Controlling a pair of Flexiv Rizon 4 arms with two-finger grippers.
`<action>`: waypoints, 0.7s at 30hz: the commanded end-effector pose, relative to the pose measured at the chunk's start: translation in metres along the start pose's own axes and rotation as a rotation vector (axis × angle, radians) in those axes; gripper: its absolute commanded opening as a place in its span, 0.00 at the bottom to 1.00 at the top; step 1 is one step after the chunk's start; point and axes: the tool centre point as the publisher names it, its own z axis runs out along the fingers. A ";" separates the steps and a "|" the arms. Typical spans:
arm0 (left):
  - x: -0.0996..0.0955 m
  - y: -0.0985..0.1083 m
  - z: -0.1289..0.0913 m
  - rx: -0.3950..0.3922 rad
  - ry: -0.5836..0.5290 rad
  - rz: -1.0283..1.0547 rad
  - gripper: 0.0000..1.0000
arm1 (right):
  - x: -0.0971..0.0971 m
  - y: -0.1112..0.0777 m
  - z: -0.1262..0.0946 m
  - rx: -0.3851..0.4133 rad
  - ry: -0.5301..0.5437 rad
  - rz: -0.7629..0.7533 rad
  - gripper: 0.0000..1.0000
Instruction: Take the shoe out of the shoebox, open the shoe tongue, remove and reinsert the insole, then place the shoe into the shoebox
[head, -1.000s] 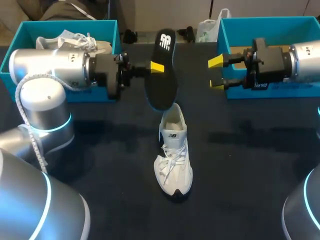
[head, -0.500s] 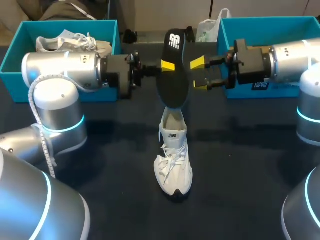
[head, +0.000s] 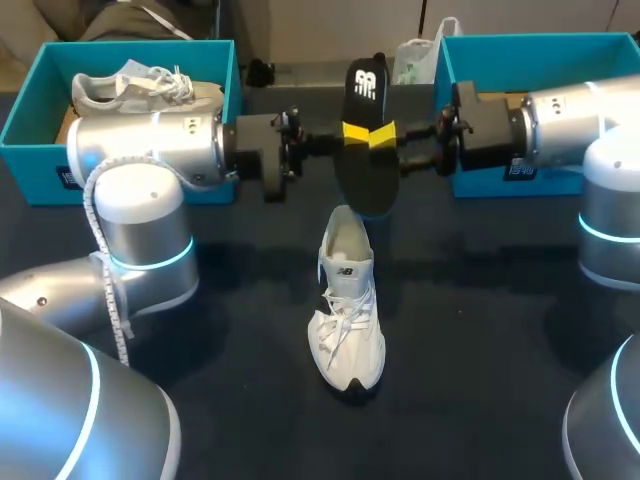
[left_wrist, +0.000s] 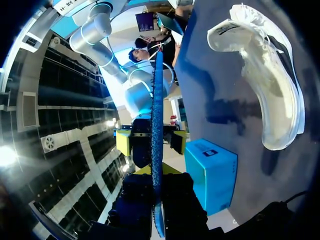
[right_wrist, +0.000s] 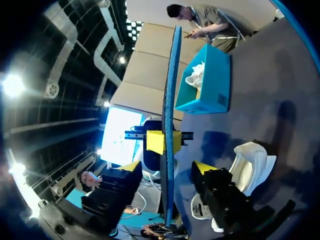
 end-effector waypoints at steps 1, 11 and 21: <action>0.001 0.001 0.004 0.000 -0.003 0.003 0.00 | -0.001 0.001 0.004 0.001 0.006 -0.002 0.32; 0.000 0.001 0.011 -0.014 -0.012 -0.005 0.00 | -0.002 0.001 0.006 0.008 0.018 -0.009 0.11; 0.001 -0.001 0.015 -0.017 -0.016 -0.010 0.00 | -0.002 0.002 0.007 0.011 0.027 -0.013 0.00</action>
